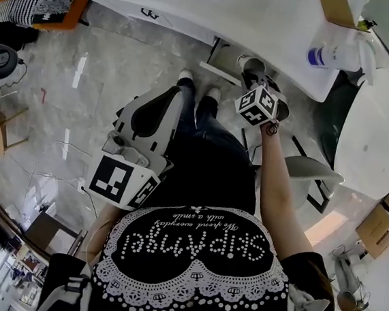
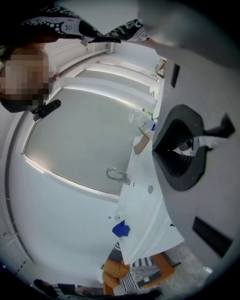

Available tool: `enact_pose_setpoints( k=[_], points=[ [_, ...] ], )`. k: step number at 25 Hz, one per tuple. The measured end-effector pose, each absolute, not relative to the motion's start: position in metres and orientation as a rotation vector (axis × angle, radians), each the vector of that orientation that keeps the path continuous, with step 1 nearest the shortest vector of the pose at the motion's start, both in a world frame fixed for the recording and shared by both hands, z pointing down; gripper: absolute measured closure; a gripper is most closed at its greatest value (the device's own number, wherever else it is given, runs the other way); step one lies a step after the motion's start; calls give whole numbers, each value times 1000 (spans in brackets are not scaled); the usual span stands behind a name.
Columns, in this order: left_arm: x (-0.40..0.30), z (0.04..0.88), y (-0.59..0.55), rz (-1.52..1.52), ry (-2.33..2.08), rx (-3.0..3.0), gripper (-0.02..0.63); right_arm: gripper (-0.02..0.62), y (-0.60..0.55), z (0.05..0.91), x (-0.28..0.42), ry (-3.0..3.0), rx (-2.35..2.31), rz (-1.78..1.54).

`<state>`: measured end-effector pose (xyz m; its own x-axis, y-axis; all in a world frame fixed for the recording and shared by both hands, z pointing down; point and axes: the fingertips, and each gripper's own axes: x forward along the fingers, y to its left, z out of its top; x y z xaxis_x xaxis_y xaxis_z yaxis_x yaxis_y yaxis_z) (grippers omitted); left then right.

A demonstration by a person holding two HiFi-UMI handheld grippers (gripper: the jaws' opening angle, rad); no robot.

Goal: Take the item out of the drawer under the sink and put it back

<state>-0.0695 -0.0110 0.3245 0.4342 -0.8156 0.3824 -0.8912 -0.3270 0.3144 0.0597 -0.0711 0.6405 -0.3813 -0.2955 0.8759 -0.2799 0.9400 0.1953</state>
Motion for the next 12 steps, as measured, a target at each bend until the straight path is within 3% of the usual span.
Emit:
enact_pose_setpoints(
  k=[12],
  points=[
    [-76,334,-6,232,-1444,2151,603,571,-86,687,57,-1932,380,33]
  ],
)
